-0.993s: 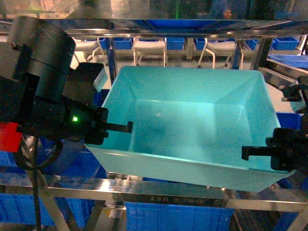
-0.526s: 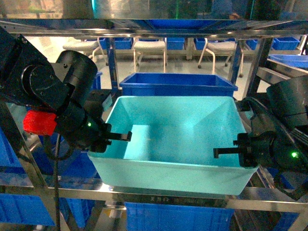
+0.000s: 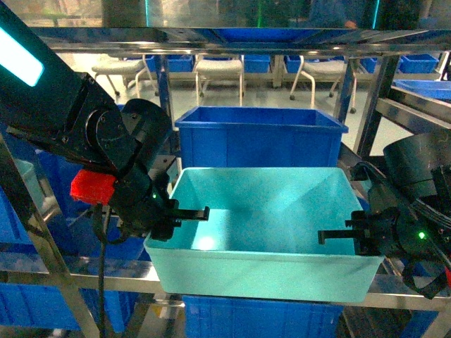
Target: Organize blue bins on left shelf correctly
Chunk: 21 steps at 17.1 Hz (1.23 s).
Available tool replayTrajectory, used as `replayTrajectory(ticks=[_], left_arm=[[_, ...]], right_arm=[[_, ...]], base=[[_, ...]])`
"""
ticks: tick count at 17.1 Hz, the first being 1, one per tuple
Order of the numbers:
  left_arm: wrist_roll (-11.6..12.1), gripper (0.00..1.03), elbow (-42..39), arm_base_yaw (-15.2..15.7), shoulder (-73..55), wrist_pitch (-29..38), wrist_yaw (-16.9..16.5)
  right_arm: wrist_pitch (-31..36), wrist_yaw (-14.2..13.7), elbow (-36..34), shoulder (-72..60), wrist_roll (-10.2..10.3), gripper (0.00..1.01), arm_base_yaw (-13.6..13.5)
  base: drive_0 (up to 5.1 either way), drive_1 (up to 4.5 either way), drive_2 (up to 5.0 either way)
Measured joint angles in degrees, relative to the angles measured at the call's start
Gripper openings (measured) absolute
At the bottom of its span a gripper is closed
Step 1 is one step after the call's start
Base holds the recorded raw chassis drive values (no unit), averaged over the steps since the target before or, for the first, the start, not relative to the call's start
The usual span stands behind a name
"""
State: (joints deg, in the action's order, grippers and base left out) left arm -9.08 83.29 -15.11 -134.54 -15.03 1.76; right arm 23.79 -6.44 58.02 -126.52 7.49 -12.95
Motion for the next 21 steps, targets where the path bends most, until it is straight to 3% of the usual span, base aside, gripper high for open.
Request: replayTrajectory(ticks=[4, 8, 13, 16, 18, 21], left_arm=[[-1.14, 0.03, 0.37, -0.42, 0.00, 0.22, 0.37], [-1.01, 0.47, 0.46, -0.42, 0.00, 3.39, -1.92], [-1.46, 1.00, 0.17, 1.38, 5.64, 10.67, -6.01], [-1.92, 0.98, -7.67, 2.12, 11.26, 17.05, -5.25], [-2.27, 0.98, -20.74, 2.60, 21.84, 26.88, -2.91], [0.68, 0.98, -43.34, 3.04, 40.87, 40.57, 2.34]], right_arm=[[0.81, -0.17, 0.00, -0.02, 0.20, 0.03, 0.33], [4.92, 0.66, -0.13, 0.04, 0.17, 0.48, -0.20], [17.77, -4.39, -1.66, 4.00, 1.09, 1.00, -0.20], [25.70, -5.88, -8.02, 9.66, 0.22, 0.98, -1.05], [30.40, -4.90, -17.86, 16.55, -0.98, 0.98, -1.25], [34.69, -2.19, -33.14, 31.32, -3.19, 0.98, 0.87]], base=[[0.0, 0.00, 0.0], [0.0, 0.00, 0.0], [0.0, 0.00, 0.0], [0.0, 0.00, 0.0], [0.0, 0.00, 0.0], [0.0, 0.00, 0.0]])
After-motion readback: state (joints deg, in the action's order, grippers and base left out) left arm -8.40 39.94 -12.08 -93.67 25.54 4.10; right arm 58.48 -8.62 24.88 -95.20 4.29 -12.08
